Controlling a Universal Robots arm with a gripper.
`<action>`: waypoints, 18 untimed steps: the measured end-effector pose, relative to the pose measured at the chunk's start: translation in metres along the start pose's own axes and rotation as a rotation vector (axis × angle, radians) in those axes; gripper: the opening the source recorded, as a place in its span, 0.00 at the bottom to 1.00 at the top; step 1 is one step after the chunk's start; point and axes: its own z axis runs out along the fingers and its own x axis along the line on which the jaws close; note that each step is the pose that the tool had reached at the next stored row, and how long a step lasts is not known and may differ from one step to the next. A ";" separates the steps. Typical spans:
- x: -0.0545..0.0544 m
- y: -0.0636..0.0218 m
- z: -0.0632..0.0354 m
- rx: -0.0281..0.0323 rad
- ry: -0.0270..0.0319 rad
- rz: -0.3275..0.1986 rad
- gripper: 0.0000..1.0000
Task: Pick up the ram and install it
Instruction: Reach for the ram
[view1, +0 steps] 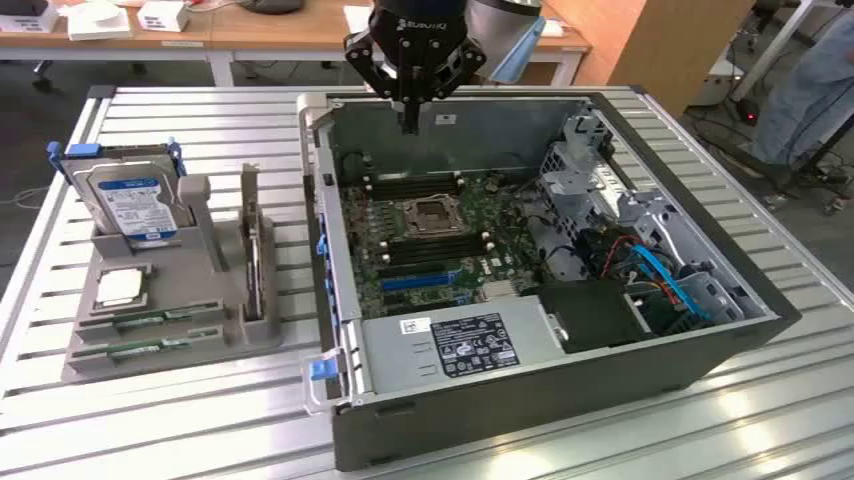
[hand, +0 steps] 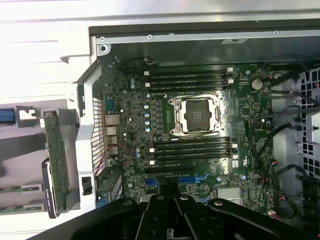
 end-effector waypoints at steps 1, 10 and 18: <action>0.000 0.0000 0.0000 0.0000 0.0000 0.000 0.09; 0.004 -0.0003 0.0000 0.0000 0.0000 0.000 0.09; 0.010 -0.0008 -0.0002 0.0001 0.0000 0.000 0.09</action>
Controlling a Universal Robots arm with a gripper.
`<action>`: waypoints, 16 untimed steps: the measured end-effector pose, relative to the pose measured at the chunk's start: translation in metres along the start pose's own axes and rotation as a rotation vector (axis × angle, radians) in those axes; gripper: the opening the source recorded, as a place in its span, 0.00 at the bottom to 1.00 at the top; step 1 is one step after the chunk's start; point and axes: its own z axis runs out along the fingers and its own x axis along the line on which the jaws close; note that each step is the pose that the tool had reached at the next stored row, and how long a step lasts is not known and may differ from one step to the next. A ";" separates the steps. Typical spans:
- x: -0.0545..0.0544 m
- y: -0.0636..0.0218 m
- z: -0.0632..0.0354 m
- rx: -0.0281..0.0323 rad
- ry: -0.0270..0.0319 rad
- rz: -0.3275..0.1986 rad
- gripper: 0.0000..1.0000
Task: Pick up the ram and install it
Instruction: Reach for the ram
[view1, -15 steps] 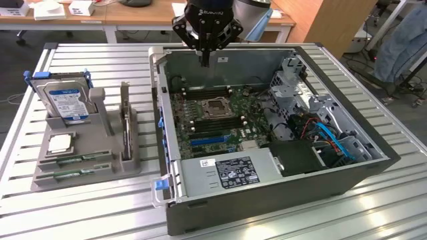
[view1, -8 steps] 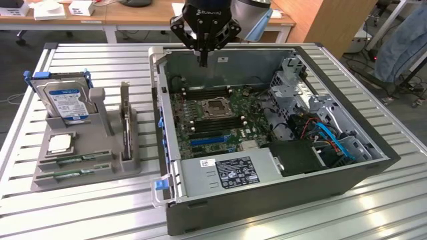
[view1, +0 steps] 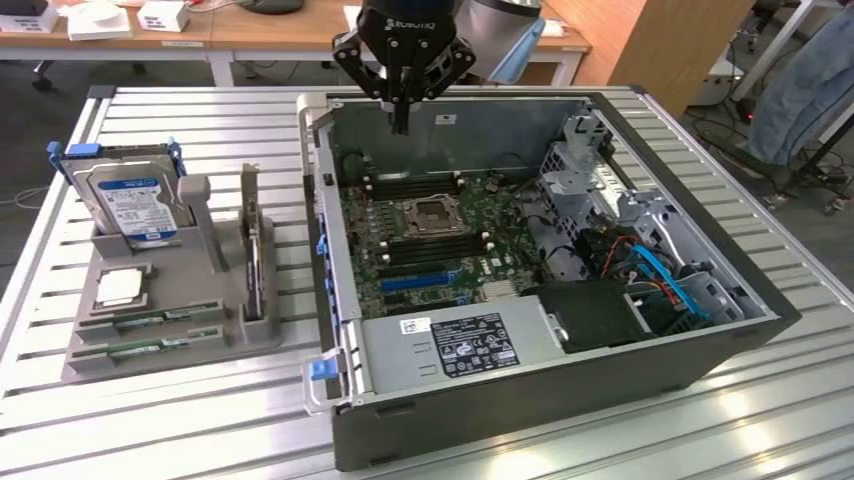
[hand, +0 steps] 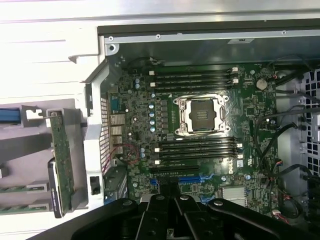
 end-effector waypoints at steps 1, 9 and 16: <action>0.001 -0.0001 0.0000 -0.0001 0.0000 0.000 0.09; 0.009 -0.0007 -0.0001 -0.0001 -0.0001 0.000 0.09; 0.015 -0.0011 -0.0002 0.0000 0.0000 0.000 0.09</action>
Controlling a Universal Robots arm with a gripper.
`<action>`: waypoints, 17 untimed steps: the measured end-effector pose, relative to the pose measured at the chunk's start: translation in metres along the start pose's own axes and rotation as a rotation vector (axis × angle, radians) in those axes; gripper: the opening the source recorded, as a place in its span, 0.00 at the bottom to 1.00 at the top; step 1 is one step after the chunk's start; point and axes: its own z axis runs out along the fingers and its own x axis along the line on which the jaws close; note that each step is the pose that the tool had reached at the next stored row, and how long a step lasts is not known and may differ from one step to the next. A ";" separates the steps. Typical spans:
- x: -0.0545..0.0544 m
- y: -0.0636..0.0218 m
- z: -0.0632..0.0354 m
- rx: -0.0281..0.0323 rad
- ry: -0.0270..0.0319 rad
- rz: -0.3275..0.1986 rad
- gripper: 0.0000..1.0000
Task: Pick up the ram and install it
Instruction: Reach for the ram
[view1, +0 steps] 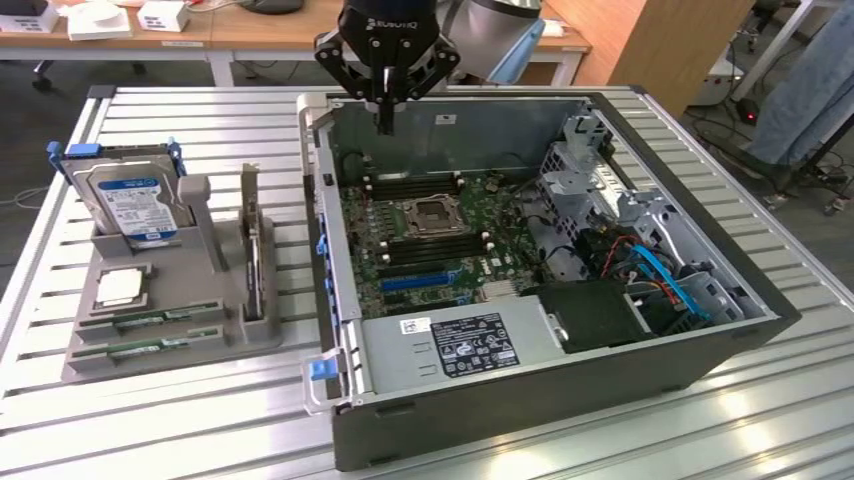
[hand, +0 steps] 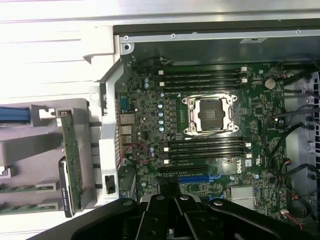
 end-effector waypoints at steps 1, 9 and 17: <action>0.001 -0.0001 0.0000 -0.0001 -0.0001 0.000 0.09; 0.007 -0.0005 -0.0001 -0.0001 0.0000 0.000 0.09; 0.010 -0.0007 -0.0002 -0.0001 0.0000 0.000 0.09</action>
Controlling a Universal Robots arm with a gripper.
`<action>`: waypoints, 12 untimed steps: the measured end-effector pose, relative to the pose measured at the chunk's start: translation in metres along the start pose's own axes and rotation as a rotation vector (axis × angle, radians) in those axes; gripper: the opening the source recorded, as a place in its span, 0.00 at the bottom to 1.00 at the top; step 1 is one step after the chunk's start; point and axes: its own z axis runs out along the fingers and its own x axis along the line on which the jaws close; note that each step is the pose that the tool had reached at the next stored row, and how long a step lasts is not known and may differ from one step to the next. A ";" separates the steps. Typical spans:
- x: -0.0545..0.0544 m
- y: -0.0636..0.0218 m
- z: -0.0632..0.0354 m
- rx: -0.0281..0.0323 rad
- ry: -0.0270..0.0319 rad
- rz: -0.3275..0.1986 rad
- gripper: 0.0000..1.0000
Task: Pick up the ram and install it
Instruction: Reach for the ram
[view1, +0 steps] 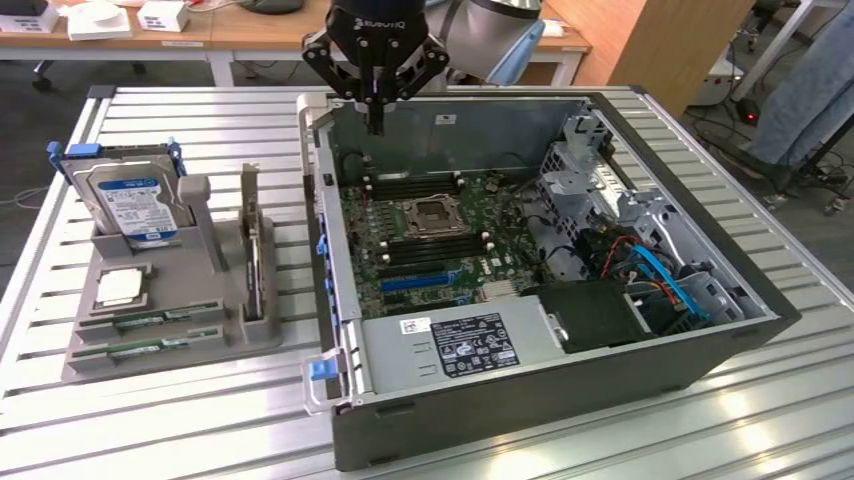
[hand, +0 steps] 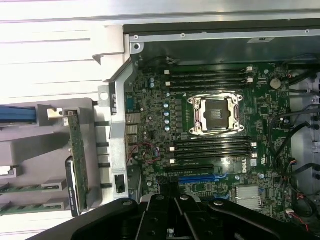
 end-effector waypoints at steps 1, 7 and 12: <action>0.000 0.0000 0.0000 0.0000 0.0000 0.000 0.09; 0.002 -0.0002 -0.0001 0.0000 0.0000 0.000 0.09; 0.003 -0.0003 -0.0001 0.0000 0.0000 0.000 0.09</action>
